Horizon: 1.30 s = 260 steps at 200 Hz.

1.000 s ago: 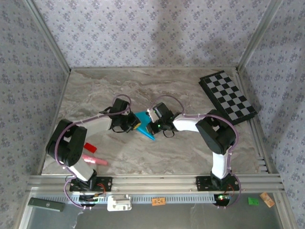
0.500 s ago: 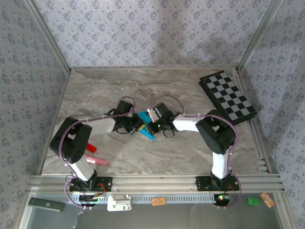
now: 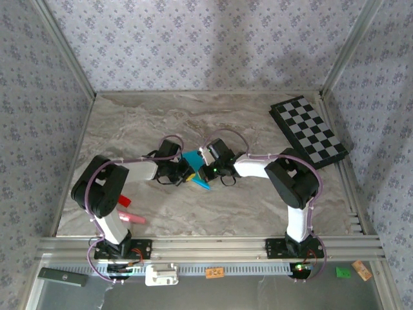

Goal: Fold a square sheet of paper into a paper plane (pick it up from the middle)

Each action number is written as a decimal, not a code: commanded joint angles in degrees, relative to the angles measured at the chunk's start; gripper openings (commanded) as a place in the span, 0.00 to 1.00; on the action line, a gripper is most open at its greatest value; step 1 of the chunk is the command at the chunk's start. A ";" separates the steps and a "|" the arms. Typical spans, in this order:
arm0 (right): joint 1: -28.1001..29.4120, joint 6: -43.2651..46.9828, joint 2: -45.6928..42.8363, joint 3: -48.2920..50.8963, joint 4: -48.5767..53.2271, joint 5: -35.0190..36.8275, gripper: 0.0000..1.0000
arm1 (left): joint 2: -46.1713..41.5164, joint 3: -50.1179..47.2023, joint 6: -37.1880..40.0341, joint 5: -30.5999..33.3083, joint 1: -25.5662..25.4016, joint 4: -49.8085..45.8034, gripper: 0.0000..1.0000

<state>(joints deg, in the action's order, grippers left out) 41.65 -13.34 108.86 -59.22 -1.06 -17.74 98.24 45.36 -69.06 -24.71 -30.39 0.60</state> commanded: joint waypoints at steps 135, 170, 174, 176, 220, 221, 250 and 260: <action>-1.49 -4.37 -0.74 -2.46 5.58 -1.40 0.13 | 1.52 -2.56 0.98 2.30 -0.28 -1.91 0.06; -3.56 -8.30 -4.85 -3.74 7.77 -4.54 0.31 | 1.34 -2.91 1.12 2.82 -0.25 -2.19 0.06; -3.69 -8.36 -5.29 -3.79 8.28 -4.85 0.33 | 1.39 -2.89 1.10 2.82 -0.27 -2.23 0.06; -3.75 -8.36 -5.49 -3.79 8.54 -4.87 0.33 | 1.40 -2.89 1.11 2.82 -0.28 -2.19 0.06; -3.70 -6.95 -8.81 -2.40 11.63 -7.91 0.32 | 1.39 -2.45 0.99 3.08 -0.26 -2.27 0.06; -3.74 -6.91 -8.78 -2.35 11.71 -8.05 0.32 | 1.37 -2.42 1.01 3.04 -0.27 -2.31 0.06; -2.67 -4.33 -7.59 -2.65 14.33 -10.58 0.22 | 1.43 -2.21 0.86 3.35 -0.26 -2.36 0.06; -2.35 -3.70 -6.90 -2.74 14.67 -11.23 0.19 | 1.53 -2.26 0.84 3.35 -0.28 -2.27 0.05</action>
<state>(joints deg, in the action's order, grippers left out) 38.35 -19.25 101.12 -61.30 9.41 -25.54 98.67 44.45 -68.64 -24.64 -30.39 2.66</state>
